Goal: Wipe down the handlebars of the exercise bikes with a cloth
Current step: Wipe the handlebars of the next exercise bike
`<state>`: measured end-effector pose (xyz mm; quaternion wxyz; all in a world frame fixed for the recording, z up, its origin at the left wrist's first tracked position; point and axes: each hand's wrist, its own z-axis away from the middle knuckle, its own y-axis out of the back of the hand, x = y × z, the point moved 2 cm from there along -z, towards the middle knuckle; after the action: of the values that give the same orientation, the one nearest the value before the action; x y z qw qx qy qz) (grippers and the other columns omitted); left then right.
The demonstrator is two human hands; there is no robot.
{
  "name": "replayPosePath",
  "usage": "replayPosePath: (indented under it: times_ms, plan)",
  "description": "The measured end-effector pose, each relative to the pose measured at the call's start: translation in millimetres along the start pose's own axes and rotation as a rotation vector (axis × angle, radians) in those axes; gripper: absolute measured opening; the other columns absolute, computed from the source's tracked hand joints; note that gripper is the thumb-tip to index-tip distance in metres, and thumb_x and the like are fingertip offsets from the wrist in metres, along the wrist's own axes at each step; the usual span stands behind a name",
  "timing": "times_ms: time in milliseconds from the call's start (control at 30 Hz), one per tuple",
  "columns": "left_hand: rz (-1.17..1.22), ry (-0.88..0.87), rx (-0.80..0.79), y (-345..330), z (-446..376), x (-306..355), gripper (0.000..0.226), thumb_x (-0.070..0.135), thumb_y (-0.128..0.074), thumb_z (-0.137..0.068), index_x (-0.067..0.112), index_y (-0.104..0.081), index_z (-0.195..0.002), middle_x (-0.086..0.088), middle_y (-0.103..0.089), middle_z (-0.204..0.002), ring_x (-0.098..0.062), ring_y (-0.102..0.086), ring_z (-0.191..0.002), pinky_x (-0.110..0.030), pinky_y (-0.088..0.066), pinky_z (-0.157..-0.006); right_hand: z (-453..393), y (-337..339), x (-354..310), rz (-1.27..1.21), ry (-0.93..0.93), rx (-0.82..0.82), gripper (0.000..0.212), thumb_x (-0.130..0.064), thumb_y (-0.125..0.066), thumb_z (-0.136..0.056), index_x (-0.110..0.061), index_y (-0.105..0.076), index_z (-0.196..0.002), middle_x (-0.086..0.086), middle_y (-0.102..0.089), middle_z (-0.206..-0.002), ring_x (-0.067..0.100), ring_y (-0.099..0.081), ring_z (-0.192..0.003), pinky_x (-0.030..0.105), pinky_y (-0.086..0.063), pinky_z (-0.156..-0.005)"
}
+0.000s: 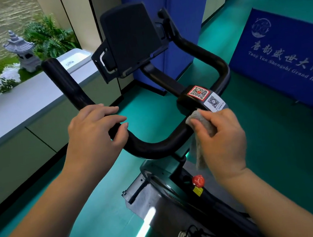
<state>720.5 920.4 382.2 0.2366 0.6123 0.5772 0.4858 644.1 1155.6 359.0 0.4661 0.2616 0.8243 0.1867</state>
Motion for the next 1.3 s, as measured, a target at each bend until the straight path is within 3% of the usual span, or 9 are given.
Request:
replayPosePath:
  times_ms: [100,267,367,533,667,833,933,1100,1300]
  plan:
    - [-0.007,-0.006,-0.009,0.2,-0.7,1.0,0.041,0.046,-0.041,-0.084,0.027,-0.075,-0.097,0.011,-0.067,-0.112,-0.021,-0.052,-0.116,-0.048,-0.039,-0.098,-10.7,-1.4,1.6,0.125,-0.035,0.03,0.028,-0.041,-0.066,-0.084,-0.022,-0.074,-0.102,-0.006,-0.056,-0.089,0.002,-0.043,-0.077,0.013,-0.03,-0.057]
    - [0.005,0.015,0.01,0.0,0.9,2.3,0.036,0.044,-0.042,-0.084,0.03,-0.074,-0.095,0.014,-0.066,-0.112,-0.018,-0.049,-0.118,-0.044,-0.03,-0.097,27.8,-4.9,-14.2,-0.13,0.025,-0.02,0.024,-0.022,-0.073,-0.082,-0.011,-0.072,-0.103,-0.002,-0.053,-0.087,-0.003,-0.051,-0.08,0.006,-0.042,-0.073]
    - [0.011,0.009,0.012,-0.1,-0.3,1.9,0.031,0.041,-0.047,-0.085,0.031,-0.074,-0.095,0.015,-0.066,-0.113,-0.017,-0.048,-0.118,-0.041,-0.028,-0.097,21.0,-5.9,-11.1,-0.128,0.052,-0.019,0.025,-0.021,-0.073,-0.082,-0.008,-0.072,-0.103,0.002,-0.054,-0.087,-0.006,-0.051,-0.081,0.006,-0.042,-0.075]
    - [0.002,-0.007,0.002,0.2,-0.6,0.5,0.029,0.041,-0.048,-0.085,0.033,-0.074,-0.094,0.016,-0.065,-0.113,-0.016,-0.048,-0.117,-0.038,-0.025,-0.094,9.8,-6.3,-7.3,-0.17,-0.101,0.089,0.019,-0.02,-0.072,-0.083,-0.011,-0.072,-0.1,0.003,-0.055,-0.093,-0.012,-0.05,-0.087,0.002,-0.038,-0.078]
    - [0.013,-0.011,-0.003,0.2,0.1,-2.2,0.029,0.042,-0.048,-0.085,0.034,-0.074,-0.095,0.017,-0.065,-0.112,-0.014,-0.047,-0.117,-0.038,-0.024,-0.094,43.2,-12.2,-26.7,-0.19,0.0,0.039,0.022,-0.009,-0.074,-0.08,-0.005,-0.07,-0.101,0.003,-0.05,-0.089,-0.008,-0.05,-0.082,0.003,-0.04,-0.077]
    - [0.006,-0.06,-0.053,4.2,-2.5,-4.2,0.032,0.048,-0.044,-0.087,0.035,-0.072,-0.098,0.016,-0.063,-0.115,-0.014,-0.046,-0.118,-0.042,-0.025,-0.096,16.5,-11.0,-11.0,-0.162,-0.085,0.091,0.023,-0.021,-0.073,-0.082,-0.01,-0.071,-0.101,0.002,-0.053,-0.094,-0.009,-0.05,-0.086,0.004,-0.038,-0.08]
    - [0.006,-0.089,-0.077,5.3,-3.0,-7.6,0.035,0.053,-0.043,-0.087,0.037,-0.071,-0.1,0.017,-0.061,-0.116,-0.012,-0.044,-0.117,-0.042,-0.024,-0.095,21.2,-13.2,-14.6,-0.163,-0.139,0.146,0.023,-0.018,-0.073,-0.083,-0.008,-0.072,-0.103,0.001,-0.052,-0.093,-0.009,-0.05,-0.086,0.003,-0.037,-0.08]
    - [0.029,-0.121,-0.063,5.5,-1.6,-12.7,0.035,0.054,-0.043,-0.087,0.036,-0.07,-0.101,0.017,-0.062,-0.115,-0.013,-0.044,-0.117,-0.039,-0.022,-0.094,60.7,-16.8,-38.4,-0.17,-0.017,0.066,0.028,-0.014,-0.07,-0.083,-0.006,-0.069,-0.11,0.002,-0.051,-0.094,-0.009,-0.05,-0.088,0.004,-0.04,-0.082]
    - [0.024,-0.136,-0.064,4.1,-2.5,-12.4,0.036,0.054,-0.043,-0.087,0.035,-0.071,-0.101,0.017,-0.061,-0.117,-0.013,-0.043,-0.119,-0.038,-0.021,-0.096,32.9,-18.4,-13.7,-0.242,-0.322,0.167,0.018,-0.019,-0.066,-0.089,-0.016,-0.069,-0.106,-0.002,-0.054,-0.099,-0.014,-0.051,-0.086,0.0,-0.036,-0.08]
